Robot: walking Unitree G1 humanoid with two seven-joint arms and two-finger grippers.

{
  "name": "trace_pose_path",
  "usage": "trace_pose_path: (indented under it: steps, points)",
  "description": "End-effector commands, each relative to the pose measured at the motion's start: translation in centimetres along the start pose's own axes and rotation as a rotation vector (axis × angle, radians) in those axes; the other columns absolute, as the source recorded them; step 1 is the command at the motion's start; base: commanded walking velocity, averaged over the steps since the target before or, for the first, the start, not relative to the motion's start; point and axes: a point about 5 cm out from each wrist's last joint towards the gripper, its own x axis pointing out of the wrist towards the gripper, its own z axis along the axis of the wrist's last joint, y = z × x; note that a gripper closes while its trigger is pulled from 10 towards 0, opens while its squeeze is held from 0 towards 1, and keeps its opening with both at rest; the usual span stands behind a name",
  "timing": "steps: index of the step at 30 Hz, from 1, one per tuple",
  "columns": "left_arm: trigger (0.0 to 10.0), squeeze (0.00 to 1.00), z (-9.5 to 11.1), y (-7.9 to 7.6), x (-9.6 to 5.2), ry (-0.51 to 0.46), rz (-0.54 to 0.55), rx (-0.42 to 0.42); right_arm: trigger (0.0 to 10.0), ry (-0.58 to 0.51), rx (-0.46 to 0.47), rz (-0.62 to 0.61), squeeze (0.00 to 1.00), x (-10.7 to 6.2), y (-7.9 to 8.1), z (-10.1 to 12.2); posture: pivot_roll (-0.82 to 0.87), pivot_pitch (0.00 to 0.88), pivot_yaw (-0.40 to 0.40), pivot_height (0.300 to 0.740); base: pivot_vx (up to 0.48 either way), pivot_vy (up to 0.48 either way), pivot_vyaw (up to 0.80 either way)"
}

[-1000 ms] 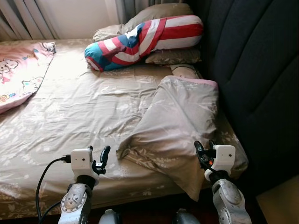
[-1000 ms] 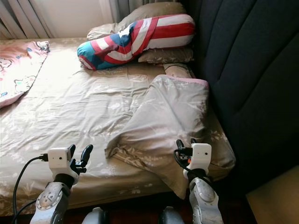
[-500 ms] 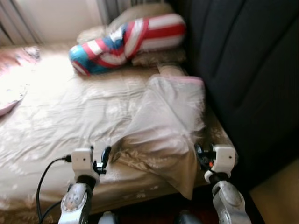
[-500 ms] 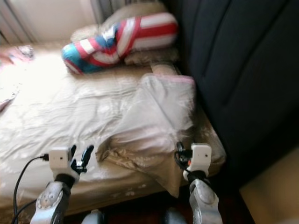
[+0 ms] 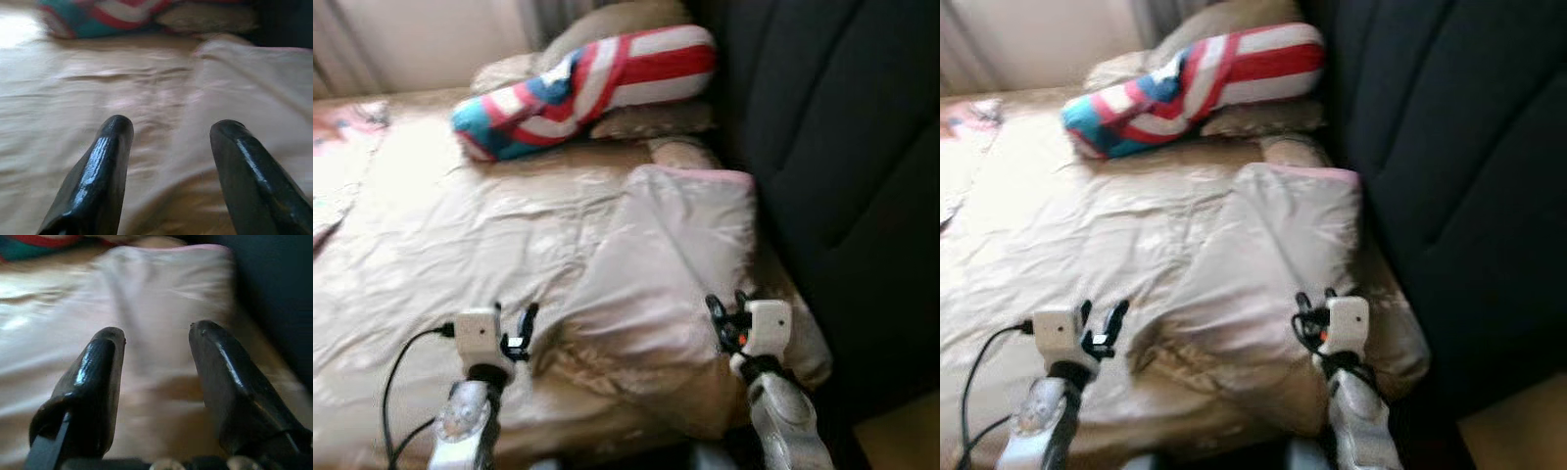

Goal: Clean up the room

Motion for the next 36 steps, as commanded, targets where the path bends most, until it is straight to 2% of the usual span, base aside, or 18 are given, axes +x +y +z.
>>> trace_pose_path:
  steps: [1, 5, 9, 10, 11, 16, 19, 36]
  points:
    - [10.0, 0.0, -0.2, 1.1, -0.5, 0.02, 0.031, 0.019, 10.0, -0.003, 0.014, 0.011, 0.0, 0.2, 0.6, 0.1, -0.08, 0.115, -0.019, 0.656, 0.36, 0.0, 0.0]
    - [10.0, 0.0, -0.2, 1.1, -0.5, 0.019, 0.036, 0.022, 10.0, 0.023, 0.019, 0.016, 0.0, 0.3, 0.5, -0.2, -0.08, 0.117, -0.02, 0.656, 0.144, 0.0, 0.0]
    - [10.0, 0.0, -0.2, 1.1, -0.5, 0.02, 0.036, 0.025, 10.0, 0.09, 0.069, 0.06, 0.0, 0.7, 0.8, -0.9, -0.07, 0.124, -0.019, 0.656, 0.0, 0.0, 0.0]
    - [10.0, 0.0, -0.2, 1.1, -0.5, 0.02, 0.036, 0.025, 10.0, 0.111, 0.074, 0.068, 0.62, 0.7, 0.8, -1.1, -0.07, 0.13, -0.018, 0.656, 0.0, 0.0, 0.0]
    - [10.0, 0.0, -0.1, 1.1, -0.5, 0.02, 0.035, 0.025, 10.0, 0.129, 0.06, 0.061, 1.0, 0.9, 0.7, -1.3, -0.07, 0.131, -0.017, 0.656, 0.0, 0.0, 0.0]
    - [10.0, 0.0, -0.1, 1.2, -0.8, 0.024, 0.035, 0.028, 10.0, 0.148, 0.056, -0.029, 1.0, 1.6, -0.4, -1.3, -0.06, 0.138, -0.015, 0.656, 0.0, 0.0, 0.0]
    - [10.0, 0.0, -0.1, 1.4, -1.0, 0.029, 0.037, 0.033, 10.0, 0.142, 0.1, -0.08, 1.0, 2.0, -0.9, -1.0, -0.05, 0.146, -0.01, 0.656, 0.0, 0.0, 0.0]
    - [10.0, 0.0, 0.2, 1.6, -1.6, 0.043, 0.014, 0.052, 10.0, 0.247, 0.206, -0.055, 1.0, 3.2, -0.7, -1.9, -0.03, 0.168, 0.017, 0.656, 0.0, 0.0, 0.0]
